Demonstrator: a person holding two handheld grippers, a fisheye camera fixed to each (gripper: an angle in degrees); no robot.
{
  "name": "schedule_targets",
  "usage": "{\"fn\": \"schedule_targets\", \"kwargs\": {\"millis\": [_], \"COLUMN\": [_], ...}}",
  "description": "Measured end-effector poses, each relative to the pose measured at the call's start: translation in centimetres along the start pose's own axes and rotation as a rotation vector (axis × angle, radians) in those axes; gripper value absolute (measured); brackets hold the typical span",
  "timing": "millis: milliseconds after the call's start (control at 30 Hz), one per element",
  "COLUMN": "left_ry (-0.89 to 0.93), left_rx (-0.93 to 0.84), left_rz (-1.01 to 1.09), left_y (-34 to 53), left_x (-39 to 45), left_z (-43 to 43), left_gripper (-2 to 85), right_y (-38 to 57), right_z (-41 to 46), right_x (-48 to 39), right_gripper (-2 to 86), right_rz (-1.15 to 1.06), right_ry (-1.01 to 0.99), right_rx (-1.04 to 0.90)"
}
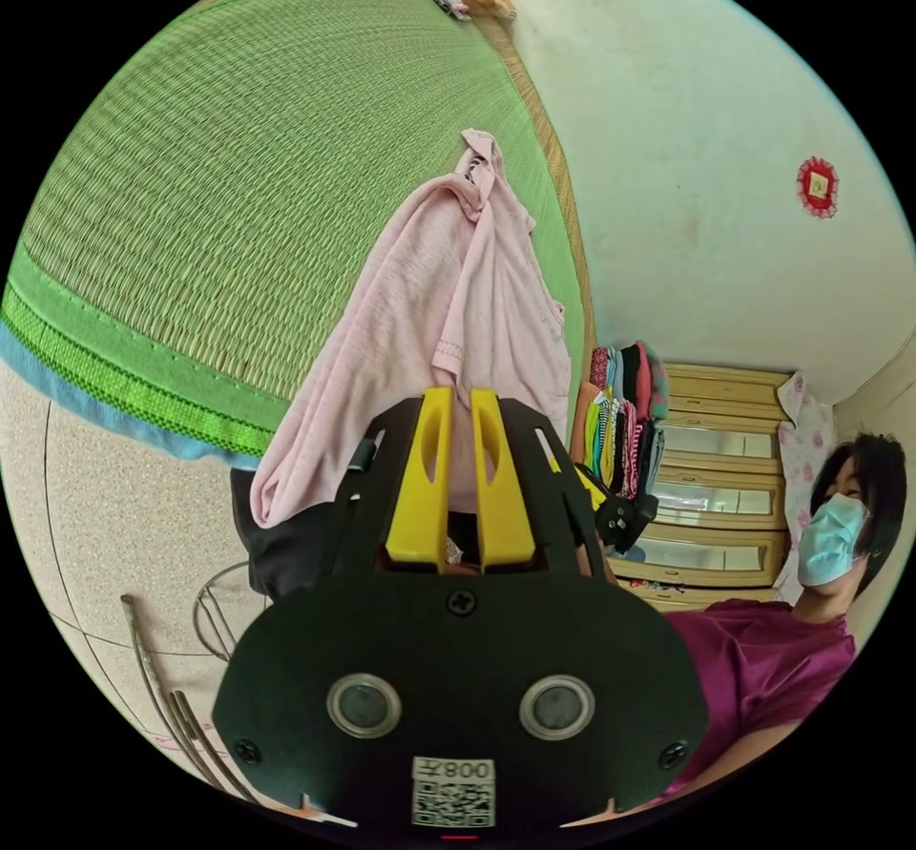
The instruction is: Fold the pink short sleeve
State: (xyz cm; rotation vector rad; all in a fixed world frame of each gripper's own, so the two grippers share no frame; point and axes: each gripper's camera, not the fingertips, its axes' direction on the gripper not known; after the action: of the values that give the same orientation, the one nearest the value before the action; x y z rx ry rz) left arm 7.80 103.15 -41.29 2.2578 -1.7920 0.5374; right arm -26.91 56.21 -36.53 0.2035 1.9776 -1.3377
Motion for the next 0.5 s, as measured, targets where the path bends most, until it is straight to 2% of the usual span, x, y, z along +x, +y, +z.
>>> {"fn": "schedule_targets", "kwargs": {"millis": [500], "left_ry": [0.146], "left_rx": [0.101], "left_rz": [0.035], "left_y": [-2.0], "left_x": [0.7], "left_z": [-0.2], "left_gripper": [0.3], "right_y": [-1.1], "right_z": [-5.3], "right_x": [5.4], "right_gripper": [0.0], "right_rz": [0.192], "right_ry": [-0.085], "right_rx": [0.131]}}
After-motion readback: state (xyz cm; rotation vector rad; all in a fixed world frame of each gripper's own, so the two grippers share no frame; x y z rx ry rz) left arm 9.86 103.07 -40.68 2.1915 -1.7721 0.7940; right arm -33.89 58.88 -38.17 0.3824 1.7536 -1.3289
